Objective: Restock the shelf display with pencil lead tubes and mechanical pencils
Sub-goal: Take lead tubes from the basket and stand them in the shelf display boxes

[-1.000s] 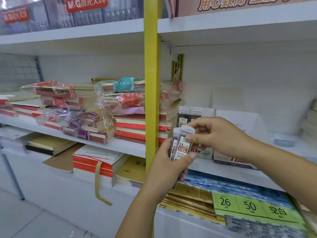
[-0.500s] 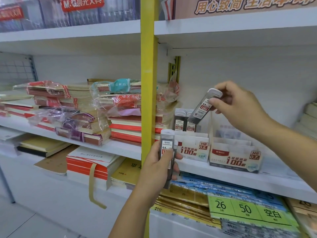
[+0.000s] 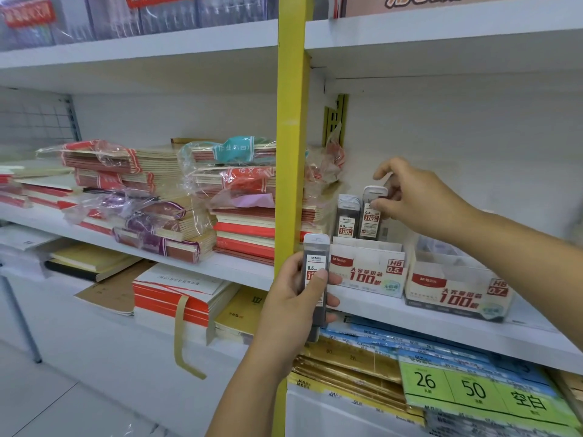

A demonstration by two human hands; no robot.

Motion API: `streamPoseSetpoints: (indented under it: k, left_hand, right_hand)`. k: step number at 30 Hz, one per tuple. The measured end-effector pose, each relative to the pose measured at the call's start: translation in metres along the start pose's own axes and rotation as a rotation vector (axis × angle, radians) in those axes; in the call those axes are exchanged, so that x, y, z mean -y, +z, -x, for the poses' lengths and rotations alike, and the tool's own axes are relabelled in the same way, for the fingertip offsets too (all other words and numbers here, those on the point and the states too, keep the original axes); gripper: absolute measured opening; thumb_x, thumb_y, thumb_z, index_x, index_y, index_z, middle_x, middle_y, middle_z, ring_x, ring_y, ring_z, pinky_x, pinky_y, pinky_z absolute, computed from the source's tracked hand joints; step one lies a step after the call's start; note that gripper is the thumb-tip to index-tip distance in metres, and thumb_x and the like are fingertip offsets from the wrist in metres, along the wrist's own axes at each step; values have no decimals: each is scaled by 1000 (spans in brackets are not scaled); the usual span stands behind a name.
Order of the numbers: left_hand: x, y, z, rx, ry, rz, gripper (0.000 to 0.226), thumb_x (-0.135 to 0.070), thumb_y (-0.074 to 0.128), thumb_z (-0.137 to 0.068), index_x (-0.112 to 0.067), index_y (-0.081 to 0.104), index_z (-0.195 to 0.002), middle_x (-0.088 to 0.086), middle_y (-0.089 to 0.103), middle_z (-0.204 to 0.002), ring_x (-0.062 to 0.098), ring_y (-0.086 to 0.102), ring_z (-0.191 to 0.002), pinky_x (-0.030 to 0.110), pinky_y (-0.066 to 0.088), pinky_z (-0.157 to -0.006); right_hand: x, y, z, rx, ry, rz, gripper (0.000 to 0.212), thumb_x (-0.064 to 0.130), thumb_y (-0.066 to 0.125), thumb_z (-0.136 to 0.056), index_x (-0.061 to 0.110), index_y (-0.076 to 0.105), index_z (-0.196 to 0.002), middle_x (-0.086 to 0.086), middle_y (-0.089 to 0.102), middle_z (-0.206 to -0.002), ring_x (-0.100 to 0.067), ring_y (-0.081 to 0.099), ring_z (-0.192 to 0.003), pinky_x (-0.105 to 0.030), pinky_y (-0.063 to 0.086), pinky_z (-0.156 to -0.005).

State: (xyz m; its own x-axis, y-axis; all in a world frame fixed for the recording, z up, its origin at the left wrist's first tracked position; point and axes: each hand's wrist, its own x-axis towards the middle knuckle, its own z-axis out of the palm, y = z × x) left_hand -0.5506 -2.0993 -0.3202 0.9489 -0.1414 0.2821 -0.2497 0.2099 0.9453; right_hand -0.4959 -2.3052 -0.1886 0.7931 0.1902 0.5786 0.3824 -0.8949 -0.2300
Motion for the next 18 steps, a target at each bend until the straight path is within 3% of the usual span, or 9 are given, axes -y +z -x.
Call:
streamPoseSetpoints:
  k: [3, 6, 11, 14, 18]
  left_hand:
    - [-1, -1, 0, 7, 19, 4, 23, -25, 58, -101, -43, 60, -115, -5, 77, -101, 9, 70, -76, 27, 60, -66]
    - [-2, 0, 1, 5, 27, 2, 24, -24, 62, -98, -48, 64, -102, -5, 77, -101, 10, 70, -74, 25, 59, -64]
    - [-3, 2, 1, -26, 9, -26, 21, -29, 65, -95, -50, 65, -92, -8, 77, -98, 12, 73, -76, 25, 59, -64]
    - [-6, 3, 3, -11, 9, -35, 19, -31, 66, -94, -50, 65, -92, -7, 77, -97, 11, 73, -75, 29, 61, -64]
    - [-10, 8, 5, 29, 35, -32, 17, -31, 68, -94, -48, 65, -95, -5, 77, -99, 10, 72, -75, 29, 59, -65]
  right_hand:
    - [-2, 7, -4, 1, -1, 108, 25, 28, 72, -85, 26, 53, -101, 8, 61, -84, -10, 59, -76, -33, 52, -69]
    - [-4, 13, -5, -23, -34, 246, 17, 33, 70, -86, 24, 61, -98, 6, 53, -93, -14, 50, -90, -34, 45, -76]
    - [-5, 12, 0, -40, -16, 270, 22, 31, 64, -91, 22, 67, -110, 5, 48, -99, -16, 47, -103, -34, 43, -85]
    - [5, 7, 18, -88, -69, 151, 20, 34, 57, -93, 27, 67, -108, 12, 54, -96, -4, 49, -89, -22, 38, -76]
    - [30, 1, 50, 68, -46, -264, 17, 49, 54, -84, 45, 63, -98, 24, 67, -89, 10, 58, -86, -8, 45, -65]
